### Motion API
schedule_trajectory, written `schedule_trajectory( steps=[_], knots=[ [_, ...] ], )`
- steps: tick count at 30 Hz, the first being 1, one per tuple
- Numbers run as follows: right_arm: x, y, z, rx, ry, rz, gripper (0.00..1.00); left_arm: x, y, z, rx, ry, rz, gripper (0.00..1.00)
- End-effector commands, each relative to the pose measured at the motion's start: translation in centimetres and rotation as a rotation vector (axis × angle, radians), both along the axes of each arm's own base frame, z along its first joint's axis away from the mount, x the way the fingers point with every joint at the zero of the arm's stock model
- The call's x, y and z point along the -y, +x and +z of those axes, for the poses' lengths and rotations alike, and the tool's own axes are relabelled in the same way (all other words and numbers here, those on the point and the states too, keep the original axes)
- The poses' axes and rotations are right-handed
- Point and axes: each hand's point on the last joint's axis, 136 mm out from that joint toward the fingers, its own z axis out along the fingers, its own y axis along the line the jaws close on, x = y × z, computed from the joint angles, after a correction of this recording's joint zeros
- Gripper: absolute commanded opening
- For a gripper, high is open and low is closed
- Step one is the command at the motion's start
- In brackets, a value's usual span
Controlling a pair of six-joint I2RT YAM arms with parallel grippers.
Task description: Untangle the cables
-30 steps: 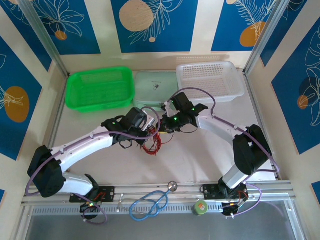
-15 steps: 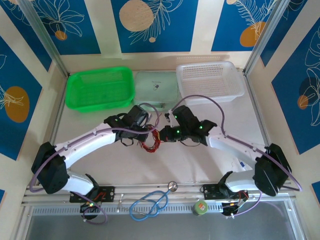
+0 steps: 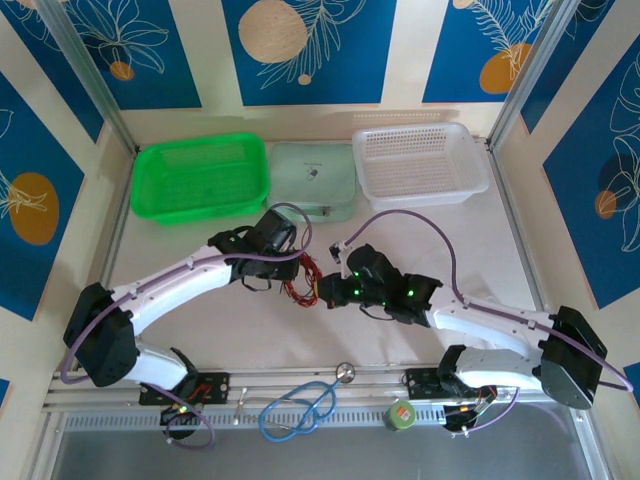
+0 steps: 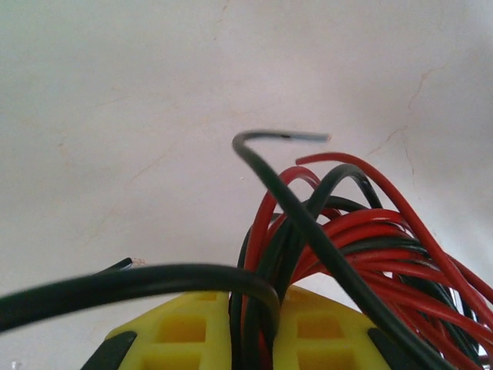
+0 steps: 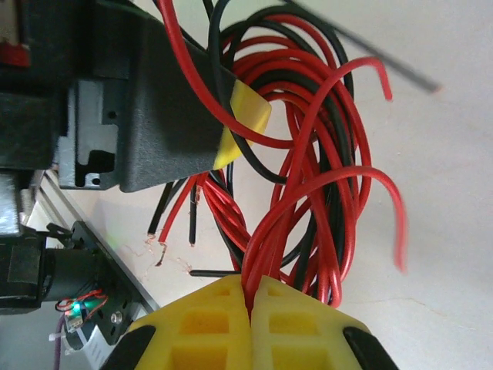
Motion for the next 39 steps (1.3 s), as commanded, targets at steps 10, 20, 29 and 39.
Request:
schedule_trajectory(
  steps=[10,20,29,39],
  knots=[
    [4.4,0.5,2.1,-0.315,0.054,-0.014,0.54,-1.4,2.8,3.2,0.195,-0.045,0.062,0.00],
    [3.4,5.1,4.5,-0.392,0.095,0.105,0.68,1.8,0.5,3.9,0.191,-0.094,-0.269,0.00],
    [0.6,7.7,1.6,-0.530,0.130,0.032,0.69,1.3,0.1,5.3,0.248,-0.075,-0.318,0.00],
    [-0.6,8.1,-1.0,-0.563,0.100,-0.043,0.17,1.2,-0.1,5.6,0.266,-0.094,-0.318,0.00]
  ],
)
